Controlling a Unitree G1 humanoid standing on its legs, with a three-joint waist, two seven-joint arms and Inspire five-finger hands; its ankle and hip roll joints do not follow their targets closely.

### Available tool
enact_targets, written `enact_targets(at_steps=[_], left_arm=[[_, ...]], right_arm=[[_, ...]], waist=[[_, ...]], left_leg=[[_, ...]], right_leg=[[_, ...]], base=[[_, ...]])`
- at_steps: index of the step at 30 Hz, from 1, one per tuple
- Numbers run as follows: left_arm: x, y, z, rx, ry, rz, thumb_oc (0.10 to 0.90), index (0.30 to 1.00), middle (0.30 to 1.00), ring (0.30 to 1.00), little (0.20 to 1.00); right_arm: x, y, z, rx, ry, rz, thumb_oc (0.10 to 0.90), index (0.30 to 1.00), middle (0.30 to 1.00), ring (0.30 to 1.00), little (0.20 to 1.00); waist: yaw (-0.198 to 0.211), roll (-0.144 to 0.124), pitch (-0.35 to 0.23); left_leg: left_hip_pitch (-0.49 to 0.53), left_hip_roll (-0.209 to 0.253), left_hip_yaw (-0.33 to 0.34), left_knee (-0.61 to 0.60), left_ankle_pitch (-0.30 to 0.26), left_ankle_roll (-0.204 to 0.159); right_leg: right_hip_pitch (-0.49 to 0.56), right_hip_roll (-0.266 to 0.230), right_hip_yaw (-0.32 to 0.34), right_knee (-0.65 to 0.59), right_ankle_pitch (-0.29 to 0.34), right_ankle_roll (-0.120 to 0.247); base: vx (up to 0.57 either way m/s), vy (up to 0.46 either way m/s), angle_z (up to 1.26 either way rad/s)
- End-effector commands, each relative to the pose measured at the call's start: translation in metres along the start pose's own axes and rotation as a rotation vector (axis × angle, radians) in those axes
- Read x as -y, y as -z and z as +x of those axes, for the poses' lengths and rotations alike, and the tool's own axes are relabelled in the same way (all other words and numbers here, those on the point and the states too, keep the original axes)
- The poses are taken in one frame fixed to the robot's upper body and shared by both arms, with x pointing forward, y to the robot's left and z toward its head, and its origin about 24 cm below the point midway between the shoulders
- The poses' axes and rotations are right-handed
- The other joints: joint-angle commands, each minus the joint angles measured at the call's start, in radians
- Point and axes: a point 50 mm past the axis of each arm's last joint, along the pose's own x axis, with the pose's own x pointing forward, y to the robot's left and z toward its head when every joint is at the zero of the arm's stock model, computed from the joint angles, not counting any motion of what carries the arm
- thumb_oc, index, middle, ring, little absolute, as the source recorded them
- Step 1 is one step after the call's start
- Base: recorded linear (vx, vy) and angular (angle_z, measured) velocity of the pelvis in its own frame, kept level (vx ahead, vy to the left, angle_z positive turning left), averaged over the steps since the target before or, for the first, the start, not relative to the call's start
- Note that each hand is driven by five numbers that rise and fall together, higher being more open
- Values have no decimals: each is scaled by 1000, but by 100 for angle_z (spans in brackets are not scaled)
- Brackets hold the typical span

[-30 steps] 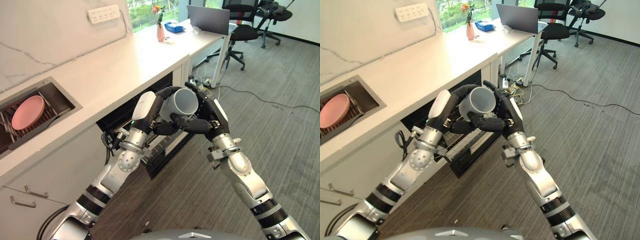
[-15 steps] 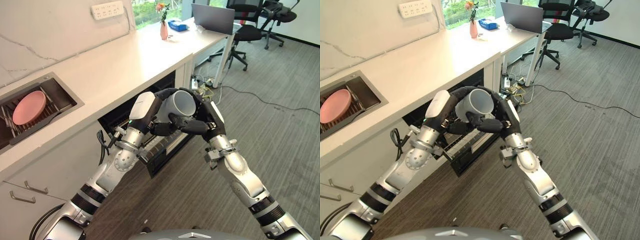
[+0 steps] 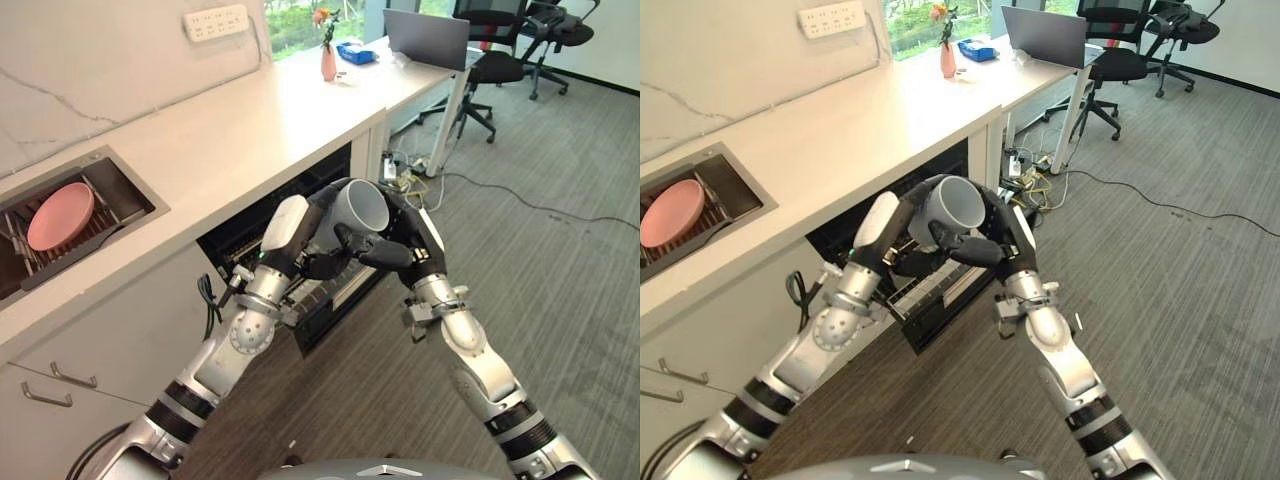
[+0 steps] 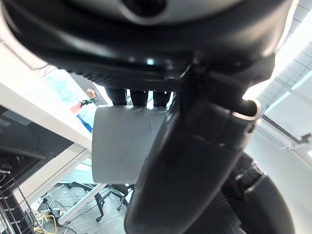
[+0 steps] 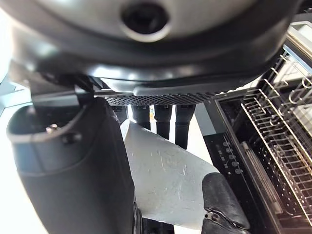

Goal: Place the dishes in the dishwasher.

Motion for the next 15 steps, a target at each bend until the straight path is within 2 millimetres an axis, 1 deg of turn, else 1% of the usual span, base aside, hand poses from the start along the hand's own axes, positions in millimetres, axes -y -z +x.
enact_targets(at_steps=[1,3,4,5,6,8,9,10,13,14,15], left_arm=[[-31,-13,6,97,-160,-23,800,900,900,900,900],[-39,1,-4,23,-211,-19,800,900,900,900,900],[-42,10,-11,-34,-235,-16,800,900,900,900,900],[-42,10,-11,-34,-235,-16,800,900,900,900,900],[-50,24,-22,-118,-287,-19,800,900,900,900,900],[-56,34,-32,-180,-325,-20,800,900,900,900,900],[-60,44,-41,-241,-356,-28,800,900,900,900,900],[-60,44,-41,-241,-357,-29,800,900,900,900,900],[-64,55,-53,-311,-367,-12,800,900,900,900,900],[-64,55,-53,-311,-367,-12,800,900,900,900,900],[-63,61,-60,-352,-355,-25,800,900,900,900,900]], right_arm=[[6,-71,22,412,104,119,400,300,300,300,300],[11,-70,23,409,135,105,400,300,300,300,300],[14,-71,23,412,152,97,400,300,300,300,300],[14,-71,23,412,152,97,400,300,300,300,300],[22,-72,24,410,184,52,400,300,300,300,300],[28,-72,27,406,211,23,400,300,300,300,300],[36,-72,29,398,244,0,400,300,300,300,300],[36,-72,29,399,244,0,400,300,300,300,300],[51,-72,34,377,283,-74,400,300,300,300,300],[51,-72,34,377,283,-74,400,300,300,300,300],[59,-72,39,342,287,-143,400,300,300,300,300]], waist=[[33,-57,-56],[44,-60,-55],[48,-60,-55],[48,-60,-55],[66,-63,-53],[81,-67,-50],[101,-72,-45],[99,-72,-45],[135,-83,-38],[135,-83,-38],[161,-95,-31]], left_leg=[[55,26,24,5,-41,-41],[53,25,18,5,-40,-42],[52,25,15,5,-40,-41],[52,25,15,5,-40,-41],[47,24,7,5,-38,-41],[41,22,-6,5,-36,-40],[35,21,-16,5,-35,-39],[34,20,-18,5,-34,-39],[14,17,-44,5,-28,-39],[14,17,-44,5,-28,-39],[-4,15,-61,5,-22,-40]], right_leg=[[14,-93,26,22,-15,97],[17,-94,19,22,-15,97],[18,-94,13,23,-15,96],[18,-94,13,23,-15,96],[21,-95,5,24,-15,95],[24,-97,-7,24,-15,94],[27,-99,-19,24,-15,94],[27,-99,-21,24,-16,94],[30,-101,-49,24,-16,94],[30,-101,-49,24,-16,94],[29,-101,-67,23,-15,93]], base=[[-4,-3,9],[-2,-1,14],[0,0,8],[10,11,9],[6,8,11],[-2,3,18],[-5,-3,22],[-2,-5,31],[-5,-8,31],[-11,-14,13],[-29,-19,27]])
